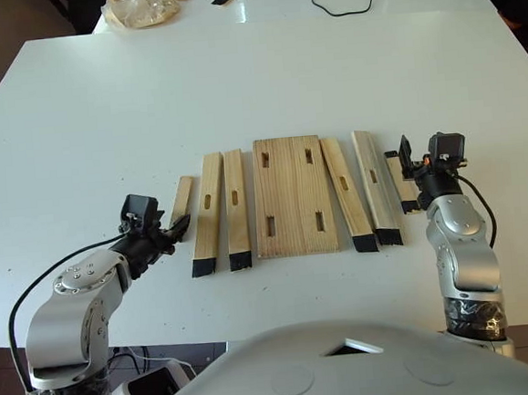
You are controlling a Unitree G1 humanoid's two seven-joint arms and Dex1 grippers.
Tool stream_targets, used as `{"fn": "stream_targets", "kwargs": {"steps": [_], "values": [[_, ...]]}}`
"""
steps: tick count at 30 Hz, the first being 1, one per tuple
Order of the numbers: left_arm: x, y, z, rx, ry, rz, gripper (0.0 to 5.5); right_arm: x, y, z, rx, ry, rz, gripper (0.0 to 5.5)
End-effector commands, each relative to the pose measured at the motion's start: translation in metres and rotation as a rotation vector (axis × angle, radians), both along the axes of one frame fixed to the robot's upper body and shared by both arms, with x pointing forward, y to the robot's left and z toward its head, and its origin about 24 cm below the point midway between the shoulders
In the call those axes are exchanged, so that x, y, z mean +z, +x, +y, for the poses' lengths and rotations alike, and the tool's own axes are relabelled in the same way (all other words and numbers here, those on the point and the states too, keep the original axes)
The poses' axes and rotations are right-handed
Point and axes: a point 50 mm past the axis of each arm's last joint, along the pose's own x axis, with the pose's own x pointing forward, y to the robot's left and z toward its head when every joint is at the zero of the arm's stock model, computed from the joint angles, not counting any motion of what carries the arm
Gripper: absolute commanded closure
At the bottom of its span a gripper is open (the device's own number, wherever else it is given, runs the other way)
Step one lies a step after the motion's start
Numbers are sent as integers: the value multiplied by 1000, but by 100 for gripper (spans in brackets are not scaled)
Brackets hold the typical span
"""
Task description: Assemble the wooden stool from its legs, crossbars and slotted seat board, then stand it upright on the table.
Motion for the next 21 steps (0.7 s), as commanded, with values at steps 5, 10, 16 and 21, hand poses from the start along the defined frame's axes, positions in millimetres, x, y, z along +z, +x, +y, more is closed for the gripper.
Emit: {"fn": "stream_targets", "kwargs": {"steps": [5,10,16,21], "values": [[-20,-17,-4,-67,-69,166,290,-1,1,2,16,-2,19,220],[-28,-19,7,-106,-36,216,367,-2,0,6,18,6,21,220],[-48,-22,40,-66,52,248,418,0,2,9,17,15,12,220],[-33,2,48,-36,10,71,418,3,3,10,13,19,-4,220]]}}
